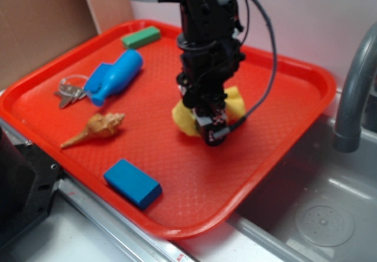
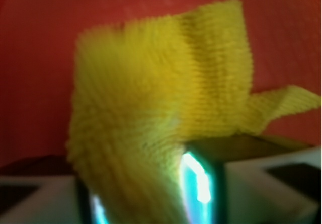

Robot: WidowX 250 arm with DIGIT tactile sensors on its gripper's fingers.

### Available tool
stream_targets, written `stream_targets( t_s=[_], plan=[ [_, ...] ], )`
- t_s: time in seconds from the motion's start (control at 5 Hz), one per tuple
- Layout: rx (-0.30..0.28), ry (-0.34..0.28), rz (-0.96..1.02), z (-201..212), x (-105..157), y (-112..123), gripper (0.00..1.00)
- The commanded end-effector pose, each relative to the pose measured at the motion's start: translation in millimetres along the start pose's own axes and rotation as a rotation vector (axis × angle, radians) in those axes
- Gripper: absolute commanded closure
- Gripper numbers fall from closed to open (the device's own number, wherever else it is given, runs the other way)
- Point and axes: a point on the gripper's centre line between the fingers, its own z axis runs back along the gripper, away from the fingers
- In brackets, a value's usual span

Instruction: Grab the yellow cloth.

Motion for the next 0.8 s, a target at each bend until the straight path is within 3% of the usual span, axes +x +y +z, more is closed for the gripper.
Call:
stream_targets(
  t_s=[0.0,0.2,0.4,0.6],
  plan=[
    [-0.010,-0.041,0.260,66.5,-37.8,57.4,1.00],
    [-0.003,-0.052,0.454,113.9,-69.0,80.9,1.00],
    [-0.036,-0.070,0.570,162.3,-84.7,79.5,1.00],
    [-0.088,-0.086,0.620,203.5,-83.2,66.1,1.00]
  ],
)
